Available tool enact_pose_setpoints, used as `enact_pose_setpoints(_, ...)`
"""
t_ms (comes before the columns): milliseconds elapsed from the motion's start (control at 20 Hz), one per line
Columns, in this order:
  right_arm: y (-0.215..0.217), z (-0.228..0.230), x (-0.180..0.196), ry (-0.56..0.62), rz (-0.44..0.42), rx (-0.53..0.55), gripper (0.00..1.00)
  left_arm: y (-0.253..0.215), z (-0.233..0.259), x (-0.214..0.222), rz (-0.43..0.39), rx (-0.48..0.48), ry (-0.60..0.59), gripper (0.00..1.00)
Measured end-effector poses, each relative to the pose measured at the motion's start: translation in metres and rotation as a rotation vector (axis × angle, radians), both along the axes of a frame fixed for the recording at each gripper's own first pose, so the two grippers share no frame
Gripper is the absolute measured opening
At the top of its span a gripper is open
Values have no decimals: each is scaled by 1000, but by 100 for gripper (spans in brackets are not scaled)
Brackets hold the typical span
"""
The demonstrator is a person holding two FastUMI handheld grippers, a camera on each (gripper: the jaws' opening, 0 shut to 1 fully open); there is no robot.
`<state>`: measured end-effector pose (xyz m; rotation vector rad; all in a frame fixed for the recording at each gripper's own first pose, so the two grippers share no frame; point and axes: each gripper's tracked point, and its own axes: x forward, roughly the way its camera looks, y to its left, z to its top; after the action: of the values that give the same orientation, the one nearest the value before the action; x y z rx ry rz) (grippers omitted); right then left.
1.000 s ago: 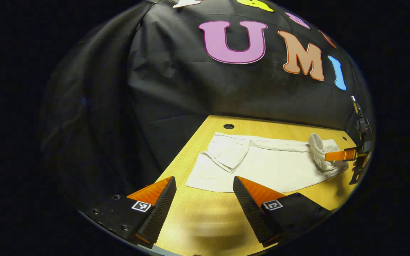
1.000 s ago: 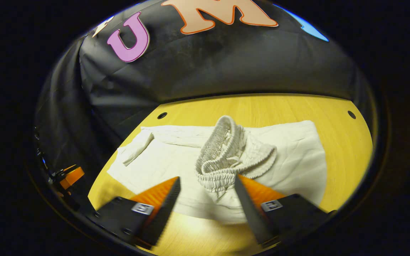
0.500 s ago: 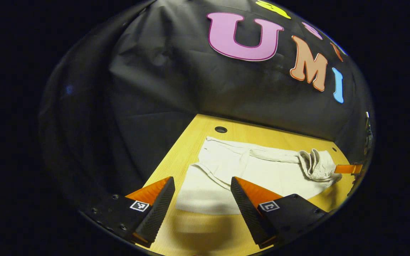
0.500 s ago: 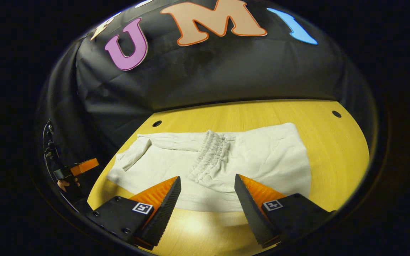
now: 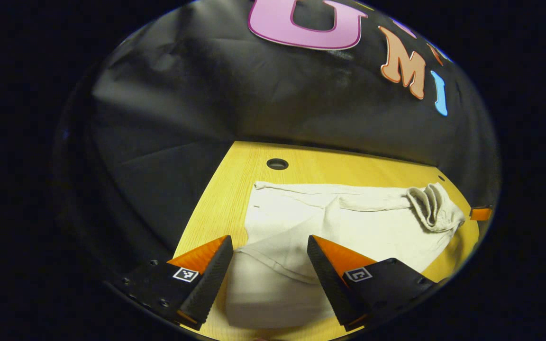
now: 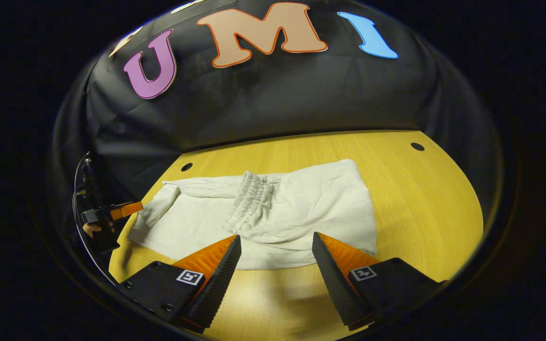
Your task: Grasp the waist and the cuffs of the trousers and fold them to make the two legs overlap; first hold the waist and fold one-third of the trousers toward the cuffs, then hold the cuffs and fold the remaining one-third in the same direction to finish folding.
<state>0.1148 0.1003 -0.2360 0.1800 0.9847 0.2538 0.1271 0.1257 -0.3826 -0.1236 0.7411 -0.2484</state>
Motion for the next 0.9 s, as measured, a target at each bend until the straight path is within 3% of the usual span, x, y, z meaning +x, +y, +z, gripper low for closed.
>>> enact_pose_setpoints(100,-8,-2,-2,9,-11,-15,96,-2,-14,4,-12,13,35,95)
enact_pose_setpoints(150,-10,-2,-4,13,-19,-16,91,-3,-20,5,-19,18,47,95)
enact_pose_setpoints(550,-15,-1,-6,15,-26,-18,92,-10,-34,-1,-63,81,119,94)
enact_pose_setpoints(650,-16,-1,-7,16,-30,-11,92,-21,-37,-3,-89,77,129,75)
enact_pose_setpoints(700,-17,-1,-8,16,-32,-7,97,-26,-36,-3,-100,70,130,58)
enact_pose_setpoints(750,-18,0,-9,15,-34,-4,97,-34,-35,-3,-111,54,129,49)
enact_pose_setpoints(850,-23,1,-10,13,-40,0,92,-39,-34,-2,-103,52,133,14)
enact_pose_setpoints(900,-26,2,-11,10,-43,5,92,-40,-34,-1,-100,64,140,7)
